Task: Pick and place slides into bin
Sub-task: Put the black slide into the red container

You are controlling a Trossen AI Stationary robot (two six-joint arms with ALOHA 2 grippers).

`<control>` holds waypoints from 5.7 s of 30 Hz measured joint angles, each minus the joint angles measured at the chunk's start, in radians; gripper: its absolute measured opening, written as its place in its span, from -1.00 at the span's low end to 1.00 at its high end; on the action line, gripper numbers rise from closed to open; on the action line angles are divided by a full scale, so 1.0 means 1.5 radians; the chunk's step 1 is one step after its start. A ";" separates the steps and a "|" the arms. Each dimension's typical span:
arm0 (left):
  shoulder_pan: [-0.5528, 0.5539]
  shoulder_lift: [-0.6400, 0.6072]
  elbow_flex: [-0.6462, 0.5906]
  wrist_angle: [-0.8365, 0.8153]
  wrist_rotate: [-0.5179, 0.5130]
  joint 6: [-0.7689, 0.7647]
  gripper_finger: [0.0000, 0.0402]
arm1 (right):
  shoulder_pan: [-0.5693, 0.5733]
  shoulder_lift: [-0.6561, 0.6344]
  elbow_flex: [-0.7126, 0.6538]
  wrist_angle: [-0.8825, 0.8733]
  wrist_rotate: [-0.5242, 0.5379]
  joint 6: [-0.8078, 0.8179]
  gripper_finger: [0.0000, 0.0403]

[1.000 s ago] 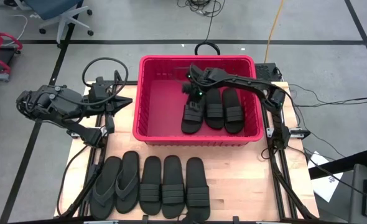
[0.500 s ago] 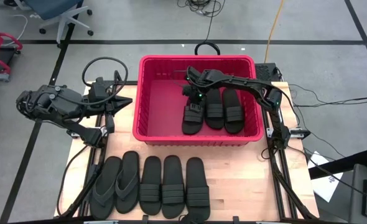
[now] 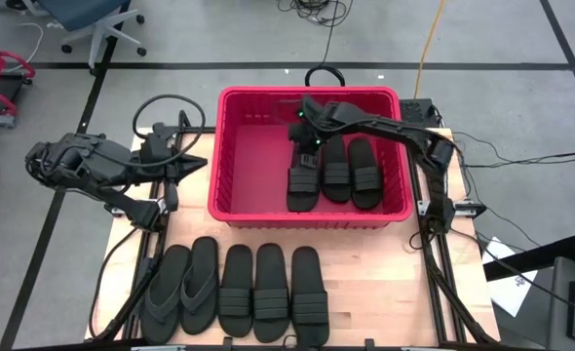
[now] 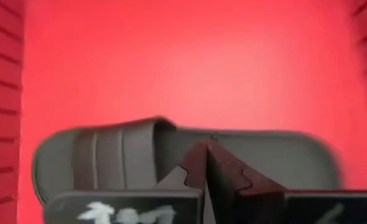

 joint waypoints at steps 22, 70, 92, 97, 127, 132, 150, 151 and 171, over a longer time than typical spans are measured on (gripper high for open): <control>0.005 -0.003 -0.036 0.048 0.157 0.157 -0.91 | 0.211 -0.362 -0.063 0.162 -0.149 0.287 -1.00; -0.072 0.507 -0.063 0.491 0.394 -0.102 -0.66 | 0.403 -0.963 -0.645 0.275 -0.031 0.416 -1.00; -0.035 0.658 -0.063 0.501 0.502 -0.237 0.53 | 0.402 -1.074 -0.806 0.360 0.091 0.537 -1.00; -0.035 0.675 -0.063 0.503 0.504 -0.240 0.54 | 0.402 -1.091 -0.806 0.357 0.090 0.536 -1.00; -0.034 0.733 -0.063 0.593 0.575 -0.203 -0.92 | 0.403 -1.137 -0.806 0.287 0.072 0.518 -1.00; -0.038 0.711 -0.051 0.601 0.658 -0.199 -0.97 | 0.403 -1.137 -0.806 0.287 0.072 0.516 -1.00; -0.073 0.402 -0.036 0.409 0.532 -0.203 -0.99 | 0.403 -1.134 -0.805 0.249 0.037 0.524 -0.96; -0.084 0.380 -0.036 0.396 0.495 -0.200 -0.99 | 0.403 -1.133 -0.805 0.243 0.037 0.534 -0.95; 0.157 0.190 0.053 -0.061 0.482 -0.055 -1.00 | 0.402 -1.121 -0.807 0.311 0.132 0.542 -0.95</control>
